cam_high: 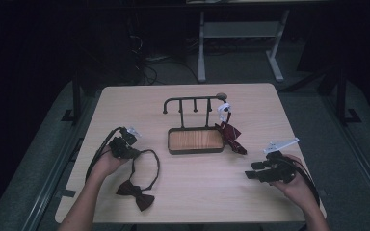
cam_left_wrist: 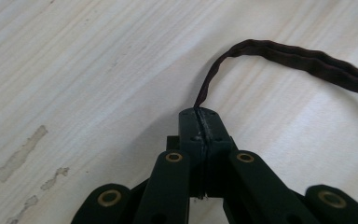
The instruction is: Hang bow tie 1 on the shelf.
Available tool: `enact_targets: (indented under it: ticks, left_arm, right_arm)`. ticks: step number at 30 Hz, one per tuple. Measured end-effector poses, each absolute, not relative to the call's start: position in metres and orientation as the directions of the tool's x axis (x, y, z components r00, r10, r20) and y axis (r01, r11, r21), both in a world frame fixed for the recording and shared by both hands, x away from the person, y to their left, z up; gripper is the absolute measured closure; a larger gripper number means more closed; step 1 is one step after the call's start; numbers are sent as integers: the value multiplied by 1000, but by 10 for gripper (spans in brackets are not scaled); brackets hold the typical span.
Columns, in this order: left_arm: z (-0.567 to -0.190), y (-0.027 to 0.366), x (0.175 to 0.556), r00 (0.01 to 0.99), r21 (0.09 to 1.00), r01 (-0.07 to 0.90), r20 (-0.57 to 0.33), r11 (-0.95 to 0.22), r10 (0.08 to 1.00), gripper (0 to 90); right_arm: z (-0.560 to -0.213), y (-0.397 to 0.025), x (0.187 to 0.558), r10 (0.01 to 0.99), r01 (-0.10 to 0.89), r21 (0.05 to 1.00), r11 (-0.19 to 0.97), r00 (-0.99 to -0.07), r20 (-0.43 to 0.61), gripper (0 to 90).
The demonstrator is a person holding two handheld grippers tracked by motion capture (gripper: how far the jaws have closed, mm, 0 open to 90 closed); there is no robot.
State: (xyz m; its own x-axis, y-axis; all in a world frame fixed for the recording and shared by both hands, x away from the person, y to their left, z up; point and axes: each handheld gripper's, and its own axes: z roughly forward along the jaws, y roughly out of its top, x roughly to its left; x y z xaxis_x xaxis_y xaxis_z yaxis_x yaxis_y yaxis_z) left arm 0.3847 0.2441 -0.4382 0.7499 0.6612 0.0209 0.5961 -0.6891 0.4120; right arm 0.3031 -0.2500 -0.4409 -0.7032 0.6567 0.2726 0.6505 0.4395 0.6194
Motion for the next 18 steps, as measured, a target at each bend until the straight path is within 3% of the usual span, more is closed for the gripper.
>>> enact_targets:
  ticks: [18]
  left_arm:
    - [-397, 242, 372, 806, 439, 535, -7, -722, 592, 896]
  right_arm:
    - [-439, -257, 303, 650, 654, 635, 411, -699, 300, 491]
